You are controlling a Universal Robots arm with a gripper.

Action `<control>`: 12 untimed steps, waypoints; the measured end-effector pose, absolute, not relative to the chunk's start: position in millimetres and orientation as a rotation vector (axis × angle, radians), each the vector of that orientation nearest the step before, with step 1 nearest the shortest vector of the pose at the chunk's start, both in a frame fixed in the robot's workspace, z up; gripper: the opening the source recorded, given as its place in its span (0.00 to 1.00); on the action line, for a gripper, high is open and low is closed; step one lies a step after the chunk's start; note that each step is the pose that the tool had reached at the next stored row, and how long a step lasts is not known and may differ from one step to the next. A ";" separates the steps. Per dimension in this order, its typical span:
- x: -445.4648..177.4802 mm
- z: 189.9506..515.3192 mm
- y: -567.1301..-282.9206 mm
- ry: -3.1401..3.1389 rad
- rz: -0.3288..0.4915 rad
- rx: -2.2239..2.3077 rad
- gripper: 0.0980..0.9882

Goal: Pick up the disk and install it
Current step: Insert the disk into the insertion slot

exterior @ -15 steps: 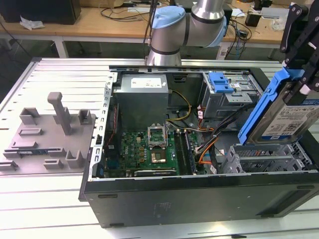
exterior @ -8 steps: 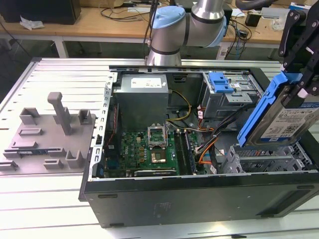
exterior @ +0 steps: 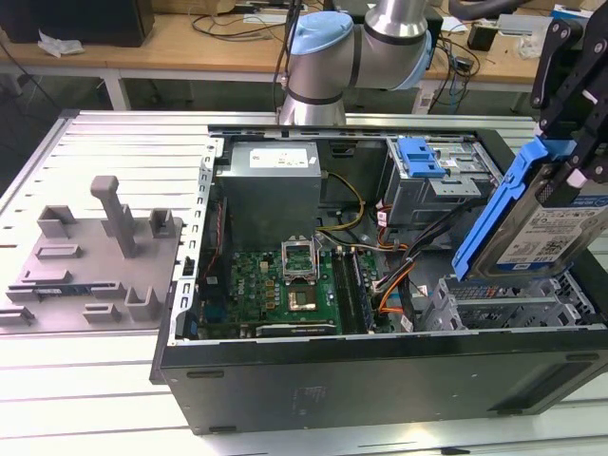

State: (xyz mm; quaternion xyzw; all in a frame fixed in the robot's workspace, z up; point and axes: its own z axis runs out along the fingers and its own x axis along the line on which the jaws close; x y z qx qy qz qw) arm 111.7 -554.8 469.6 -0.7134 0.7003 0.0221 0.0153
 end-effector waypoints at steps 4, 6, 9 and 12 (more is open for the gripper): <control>111.6 468.4 -555.0 2.179 0.068 -2.220 0.30; 111.6 467.5 -555.1 2.179 0.068 -2.219 0.30; 111.6 466.3 -555.3 2.179 0.068 -2.220 0.30; 111.6 463.4 -555.8 2.179 0.069 -2.219 0.30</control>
